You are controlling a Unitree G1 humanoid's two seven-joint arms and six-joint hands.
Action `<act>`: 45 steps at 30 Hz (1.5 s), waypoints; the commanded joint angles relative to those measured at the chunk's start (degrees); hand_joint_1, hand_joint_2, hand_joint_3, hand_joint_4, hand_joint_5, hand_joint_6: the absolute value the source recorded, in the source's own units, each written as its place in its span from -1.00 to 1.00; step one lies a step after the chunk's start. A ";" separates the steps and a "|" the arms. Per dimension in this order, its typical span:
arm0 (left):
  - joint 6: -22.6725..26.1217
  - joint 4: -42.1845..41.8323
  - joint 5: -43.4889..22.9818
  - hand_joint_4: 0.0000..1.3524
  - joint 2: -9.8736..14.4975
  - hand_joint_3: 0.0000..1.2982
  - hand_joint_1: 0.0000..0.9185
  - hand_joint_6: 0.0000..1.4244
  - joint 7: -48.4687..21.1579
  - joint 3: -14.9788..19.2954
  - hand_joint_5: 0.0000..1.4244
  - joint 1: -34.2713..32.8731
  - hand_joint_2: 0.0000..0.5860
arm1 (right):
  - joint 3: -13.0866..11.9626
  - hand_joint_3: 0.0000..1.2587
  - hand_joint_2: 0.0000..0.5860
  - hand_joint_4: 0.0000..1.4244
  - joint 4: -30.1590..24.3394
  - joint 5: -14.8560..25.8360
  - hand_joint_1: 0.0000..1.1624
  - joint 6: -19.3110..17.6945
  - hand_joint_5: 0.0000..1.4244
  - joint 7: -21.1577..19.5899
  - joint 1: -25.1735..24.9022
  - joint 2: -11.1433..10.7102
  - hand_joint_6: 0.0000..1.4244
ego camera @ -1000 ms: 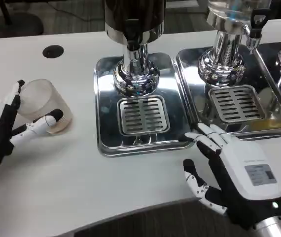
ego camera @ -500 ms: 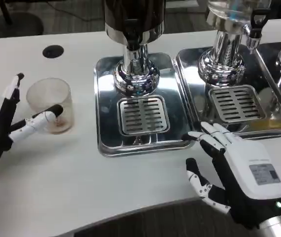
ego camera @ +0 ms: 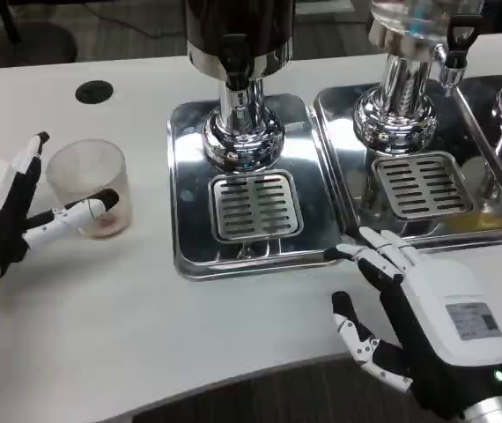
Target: Grasp the cup under the faucet to collect the drink, then remove the cup.
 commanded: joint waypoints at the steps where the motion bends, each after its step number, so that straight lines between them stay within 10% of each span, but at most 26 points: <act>1: 1.09 1.51 0.43 -0.98 -0.65 -1.00 -0.82 -0.54 -0.88 -0.82 -0.75 -1.64 -0.87 | -0.52 -0.47 0.73 -0.79 -1.43 0.25 -0.23 -0.30 -0.78 -0.05 0.50 0.14 -0.61; 28: -0.84 5.89 -1.56 -0.84 -3.28 -0.92 -0.72 -0.45 -0.51 -0.28 -0.64 -3.36 -0.80 | -1.11 -0.46 0.73 -0.79 -0.46 2.08 -0.23 -0.39 -0.78 0.59 0.01 0.61 -0.59; 45: -4.83 5.85 -2.36 -0.47 -4.41 -0.54 -0.47 0.06 5.23 0.87 -0.26 -2.33 -0.56 | -2.00 -0.46 0.73 -0.79 0.28 5.90 -0.23 -1.63 -0.78 1.74 -0.03 0.48 -0.55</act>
